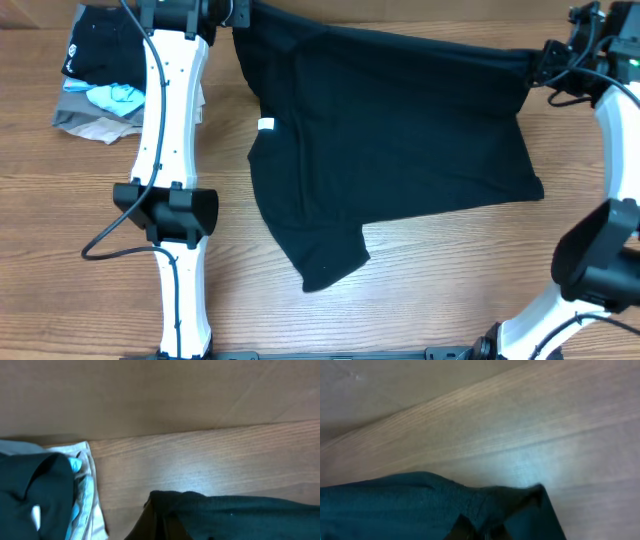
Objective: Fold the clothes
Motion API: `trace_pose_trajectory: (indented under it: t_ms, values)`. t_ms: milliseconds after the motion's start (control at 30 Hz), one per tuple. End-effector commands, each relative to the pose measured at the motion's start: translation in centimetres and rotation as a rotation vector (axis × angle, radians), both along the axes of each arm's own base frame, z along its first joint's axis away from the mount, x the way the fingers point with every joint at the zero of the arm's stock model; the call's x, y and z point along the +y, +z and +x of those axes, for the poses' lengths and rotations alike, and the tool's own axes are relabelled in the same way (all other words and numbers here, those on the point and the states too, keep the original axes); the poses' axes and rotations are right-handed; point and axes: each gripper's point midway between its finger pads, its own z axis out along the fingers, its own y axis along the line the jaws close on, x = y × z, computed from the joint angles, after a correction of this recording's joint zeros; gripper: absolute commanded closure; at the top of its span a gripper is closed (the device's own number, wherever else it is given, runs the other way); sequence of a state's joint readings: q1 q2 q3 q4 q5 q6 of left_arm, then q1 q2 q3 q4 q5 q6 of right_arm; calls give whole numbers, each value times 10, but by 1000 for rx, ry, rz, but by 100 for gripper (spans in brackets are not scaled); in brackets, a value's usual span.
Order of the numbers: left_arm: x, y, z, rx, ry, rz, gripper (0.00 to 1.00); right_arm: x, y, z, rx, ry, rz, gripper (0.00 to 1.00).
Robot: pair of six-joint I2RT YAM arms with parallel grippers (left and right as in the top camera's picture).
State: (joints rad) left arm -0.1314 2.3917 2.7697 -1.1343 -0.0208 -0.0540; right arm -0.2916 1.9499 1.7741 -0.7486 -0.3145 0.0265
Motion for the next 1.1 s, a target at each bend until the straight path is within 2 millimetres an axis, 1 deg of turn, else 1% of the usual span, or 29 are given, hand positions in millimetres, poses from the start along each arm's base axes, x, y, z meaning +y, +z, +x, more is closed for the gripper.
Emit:
trace_pose_trajectory:
  t_ms: [0, 167, 300, 467, 600, 733, 900, 1000, 1067]
  values:
    - [-1, -17, 12, 2, 30, 0, 96, 4, -18, 16, -5, 8, -11, 96]
    - [-11, -40, 26, 10, 27, -6, 96, 10, -46, 44, -35, 28, -27, 96]
    - [-13, -58, 34, 22, 32, -12, 96, 12, -65, 62, -64, 29, -27, 96]
    - [-13, -75, 38, 44, 43, -14, 96, 8, -72, 74, -100, 13, -22, 96]
    - [-14, -87, 30, 98, 34, -14, 96, -1, -77, 69, -72, -13, -31, 96]
    - [-20, -97, 17, 165, 5, -37, 96, -12, -89, 55, -3, -37, -15, 96]
    - [-28, -110, -3, 259, -18, -37, 96, -31, -102, 34, 85, -80, 10, 96]
    - [-34, -113, -10, 286, -28, -30, 96, -39, -106, 26, 114, -96, 18, 96]
    - [-36, -115, -10, 290, -33, -29, 96, -39, -108, 23, 124, -92, 17, 96]
